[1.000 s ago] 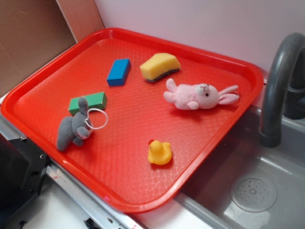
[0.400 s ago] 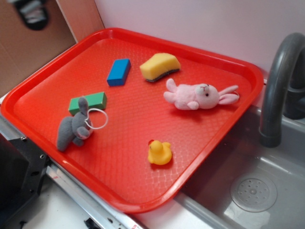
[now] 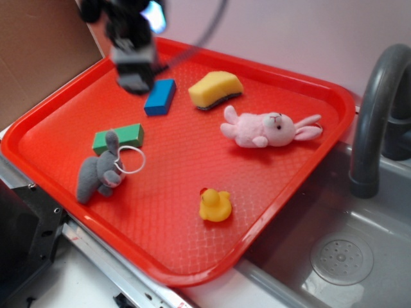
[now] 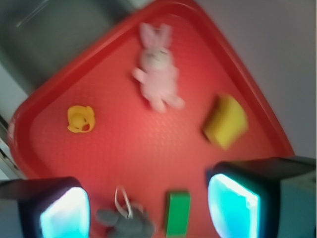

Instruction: Grab the yellow duck.

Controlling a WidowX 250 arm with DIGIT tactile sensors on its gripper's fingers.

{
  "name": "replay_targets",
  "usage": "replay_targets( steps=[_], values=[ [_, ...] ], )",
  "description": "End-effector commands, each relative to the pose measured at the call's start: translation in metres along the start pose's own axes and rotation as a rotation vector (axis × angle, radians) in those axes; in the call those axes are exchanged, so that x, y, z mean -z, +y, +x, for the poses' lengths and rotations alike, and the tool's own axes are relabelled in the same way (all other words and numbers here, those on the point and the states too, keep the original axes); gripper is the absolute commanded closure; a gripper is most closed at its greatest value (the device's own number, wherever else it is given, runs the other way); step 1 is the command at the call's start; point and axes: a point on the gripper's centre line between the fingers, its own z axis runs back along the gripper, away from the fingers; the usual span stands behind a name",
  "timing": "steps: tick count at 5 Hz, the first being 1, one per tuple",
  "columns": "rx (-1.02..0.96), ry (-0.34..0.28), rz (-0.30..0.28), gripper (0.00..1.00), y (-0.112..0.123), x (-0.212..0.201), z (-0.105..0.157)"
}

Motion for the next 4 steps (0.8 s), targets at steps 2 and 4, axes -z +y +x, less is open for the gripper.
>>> replay_targets(
  steps=[2, 4],
  values=[
    [0.443, -0.006, -0.019, 0.00, -0.050, 0.055, 0.020],
    [0.479, -0.011, -0.010, 0.00, -0.064, 0.084, 0.021]
  ],
)
